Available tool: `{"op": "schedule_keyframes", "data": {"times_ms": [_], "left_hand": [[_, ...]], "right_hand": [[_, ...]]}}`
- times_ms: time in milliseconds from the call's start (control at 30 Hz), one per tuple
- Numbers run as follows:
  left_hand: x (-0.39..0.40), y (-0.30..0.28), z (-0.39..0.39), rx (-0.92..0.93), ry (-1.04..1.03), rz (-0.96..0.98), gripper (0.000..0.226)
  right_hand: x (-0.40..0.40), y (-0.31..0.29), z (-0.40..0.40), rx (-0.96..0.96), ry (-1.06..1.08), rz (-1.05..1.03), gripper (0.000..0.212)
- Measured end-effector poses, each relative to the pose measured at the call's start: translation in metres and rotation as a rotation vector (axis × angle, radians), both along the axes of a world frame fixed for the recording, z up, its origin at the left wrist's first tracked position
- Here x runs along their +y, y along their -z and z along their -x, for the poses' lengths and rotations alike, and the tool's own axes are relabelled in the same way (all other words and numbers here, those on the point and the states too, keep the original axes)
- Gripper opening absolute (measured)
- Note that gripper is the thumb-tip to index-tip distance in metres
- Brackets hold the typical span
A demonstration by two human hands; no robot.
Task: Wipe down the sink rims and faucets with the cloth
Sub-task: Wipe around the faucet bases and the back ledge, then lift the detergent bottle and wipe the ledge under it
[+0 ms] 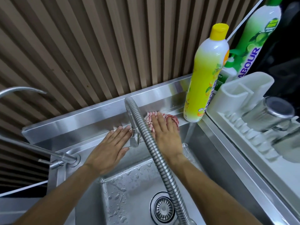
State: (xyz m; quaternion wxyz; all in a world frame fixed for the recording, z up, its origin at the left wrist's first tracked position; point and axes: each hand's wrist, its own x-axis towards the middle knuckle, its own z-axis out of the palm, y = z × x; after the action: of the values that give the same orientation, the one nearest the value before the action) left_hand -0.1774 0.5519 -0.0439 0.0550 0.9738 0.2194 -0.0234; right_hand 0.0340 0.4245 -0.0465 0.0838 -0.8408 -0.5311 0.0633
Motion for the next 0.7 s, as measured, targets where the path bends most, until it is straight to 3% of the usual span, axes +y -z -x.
{"op": "schedule_keyframes", "data": {"times_ms": [133,267,333,433,533,633,700], "left_hand": [[-0.006,0.005,-0.004,-0.044,-0.095,0.066,0.053],[-0.012,0.008,-0.004,-0.013,-0.132,-0.005,0.055],[-0.017,0.003,-0.008,-0.056,-0.161,0.038,0.058],[-0.030,-0.011,-0.010,0.044,-0.217,0.047,0.066],[-0.055,-0.041,-0.022,0.156,-0.345,-0.015,0.076],[-0.078,-0.066,-0.036,0.035,-0.350,-0.070,0.041],[-0.094,-0.067,-0.054,-0.053,-0.321,-0.027,0.043]], "right_hand": [[-0.002,0.001,-0.004,0.001,-0.176,-0.039,0.063],[0.001,0.009,-0.011,0.051,-0.001,-0.049,0.069],[0.002,0.007,-0.001,0.068,-0.149,-0.023,0.076],[-0.008,-0.017,-0.006,-0.051,-0.260,-0.083,0.071],[-0.031,-0.045,-0.016,-0.025,-0.115,-0.378,0.058],[-0.061,-0.063,-0.041,0.090,0.241,-0.764,0.041],[-0.068,-0.068,-0.065,0.198,0.479,-0.975,0.052]]}}
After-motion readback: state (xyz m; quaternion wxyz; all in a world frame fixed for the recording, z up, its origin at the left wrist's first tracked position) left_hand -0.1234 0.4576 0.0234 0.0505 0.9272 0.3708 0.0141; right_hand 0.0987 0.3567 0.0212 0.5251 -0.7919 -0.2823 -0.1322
